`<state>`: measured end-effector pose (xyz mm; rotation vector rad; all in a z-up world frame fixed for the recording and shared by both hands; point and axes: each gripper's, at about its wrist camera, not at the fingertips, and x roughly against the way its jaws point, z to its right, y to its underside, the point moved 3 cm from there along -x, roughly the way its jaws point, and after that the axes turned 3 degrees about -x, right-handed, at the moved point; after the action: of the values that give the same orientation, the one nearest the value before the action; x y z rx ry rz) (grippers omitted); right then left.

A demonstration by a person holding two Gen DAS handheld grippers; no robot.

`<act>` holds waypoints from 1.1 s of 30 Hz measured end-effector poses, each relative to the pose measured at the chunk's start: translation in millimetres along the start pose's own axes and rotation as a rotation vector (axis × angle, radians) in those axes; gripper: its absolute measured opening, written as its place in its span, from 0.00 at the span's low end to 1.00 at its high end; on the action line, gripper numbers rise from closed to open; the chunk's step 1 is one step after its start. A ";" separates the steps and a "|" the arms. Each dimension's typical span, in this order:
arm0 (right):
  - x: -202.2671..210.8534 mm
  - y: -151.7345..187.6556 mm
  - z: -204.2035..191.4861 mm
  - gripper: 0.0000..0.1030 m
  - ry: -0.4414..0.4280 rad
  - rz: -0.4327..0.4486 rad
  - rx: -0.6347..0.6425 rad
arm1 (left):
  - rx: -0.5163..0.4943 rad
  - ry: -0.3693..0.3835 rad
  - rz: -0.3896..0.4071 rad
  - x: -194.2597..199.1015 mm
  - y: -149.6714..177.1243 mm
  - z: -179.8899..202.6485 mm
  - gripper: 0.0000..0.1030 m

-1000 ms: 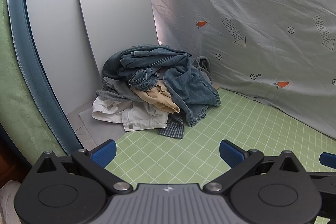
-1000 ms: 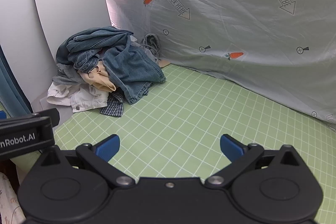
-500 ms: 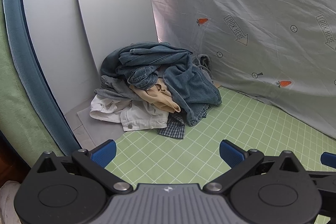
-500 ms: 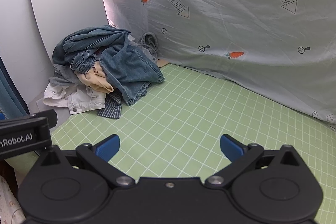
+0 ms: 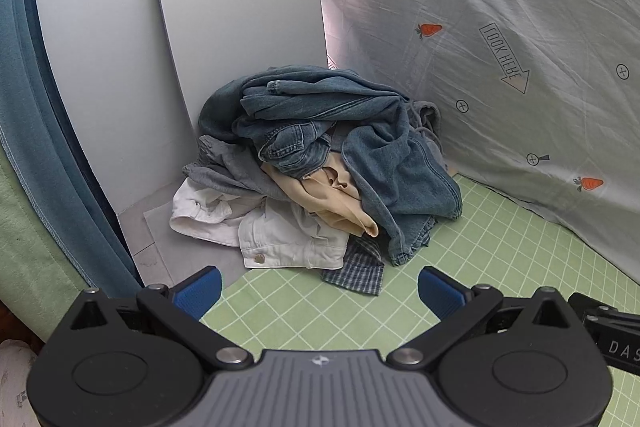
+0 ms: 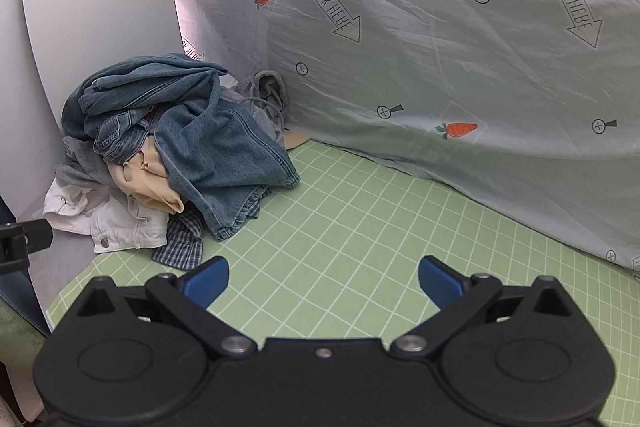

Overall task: Fold clothes
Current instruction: 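Reach both grippers into the pile and grasp the blue jeans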

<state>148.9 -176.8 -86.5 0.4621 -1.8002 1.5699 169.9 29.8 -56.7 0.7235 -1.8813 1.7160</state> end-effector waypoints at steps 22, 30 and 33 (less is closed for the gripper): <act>-237.2 -137.7 -131.4 0.58 -0.216 -0.111 0.014 | -0.027 -0.012 -0.109 -253.1 -138.3 -61.5 0.77; -280.5 -149.0 -156.3 0.51 -0.234 -0.152 0.003 | 0.020 0.090 -0.041 -274.5 -174.8 -69.2 0.78; -290.0 -143.4 -159.4 0.45 -0.251 -0.177 0.000 | 0.041 0.114 -0.039 -282.7 -179.5 -67.8 0.78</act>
<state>488.7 -102.6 -181.8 0.8260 -1.8855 1.4404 500.1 101.2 -107.9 0.6591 -1.7489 1.7390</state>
